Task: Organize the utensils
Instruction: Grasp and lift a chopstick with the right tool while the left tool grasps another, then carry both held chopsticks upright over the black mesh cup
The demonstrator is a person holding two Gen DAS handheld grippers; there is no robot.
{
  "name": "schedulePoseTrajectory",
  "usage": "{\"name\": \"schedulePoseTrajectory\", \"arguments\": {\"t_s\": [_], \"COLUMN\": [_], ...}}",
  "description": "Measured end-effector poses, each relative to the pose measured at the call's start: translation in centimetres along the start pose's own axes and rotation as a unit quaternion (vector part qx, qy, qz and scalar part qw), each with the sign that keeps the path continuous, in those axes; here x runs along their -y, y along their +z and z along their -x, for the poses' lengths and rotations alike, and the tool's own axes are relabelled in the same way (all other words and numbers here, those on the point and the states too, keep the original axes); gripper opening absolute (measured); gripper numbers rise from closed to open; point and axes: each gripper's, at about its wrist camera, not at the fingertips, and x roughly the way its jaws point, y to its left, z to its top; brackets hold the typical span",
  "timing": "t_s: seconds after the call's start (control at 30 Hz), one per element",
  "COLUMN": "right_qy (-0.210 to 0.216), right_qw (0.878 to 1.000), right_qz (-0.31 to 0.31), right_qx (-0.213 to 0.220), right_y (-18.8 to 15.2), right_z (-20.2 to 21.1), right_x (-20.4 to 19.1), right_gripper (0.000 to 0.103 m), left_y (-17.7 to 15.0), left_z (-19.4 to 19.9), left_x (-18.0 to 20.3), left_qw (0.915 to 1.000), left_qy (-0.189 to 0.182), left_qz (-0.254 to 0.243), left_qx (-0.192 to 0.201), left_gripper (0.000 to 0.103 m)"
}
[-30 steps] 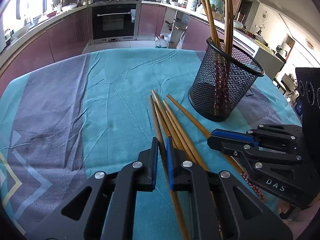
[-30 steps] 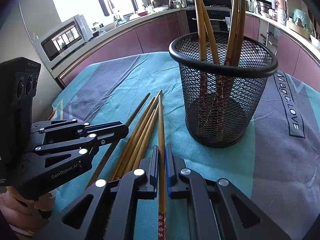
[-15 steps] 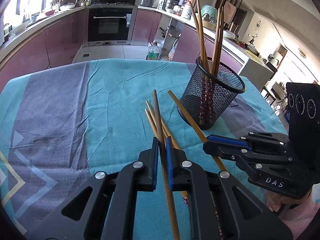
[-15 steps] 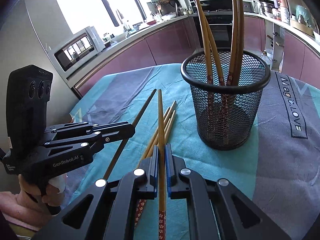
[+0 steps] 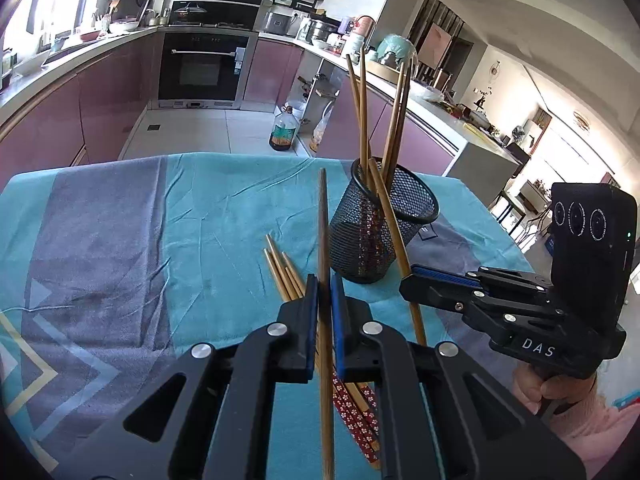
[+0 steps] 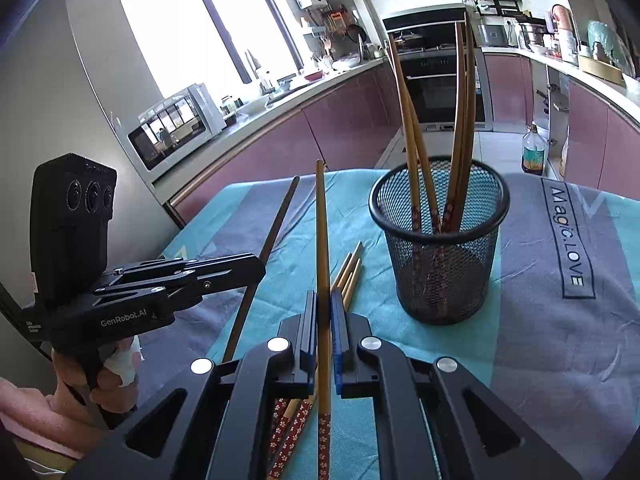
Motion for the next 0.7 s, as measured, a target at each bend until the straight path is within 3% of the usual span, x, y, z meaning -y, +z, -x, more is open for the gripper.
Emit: {"name": "schedulePoseTrajectory", "arguments": {"t_s": [0.7], "right_qy": [0.002], "right_qw": [0.997], "right_qz": [0.013], "right_qx": [0.079], "right_y": [2.7], "right_z": [5.3], "right_x": [0.3], "right_gripper": [0.005], "left_y": [3.1], "left_z": [6.1], "left_x": [2.3], "left_qw": [0.9957], "left_qy": [-0.054], "left_qz": [-0.018], "left_qx": [0.073], "left_gripper": [0.007]}}
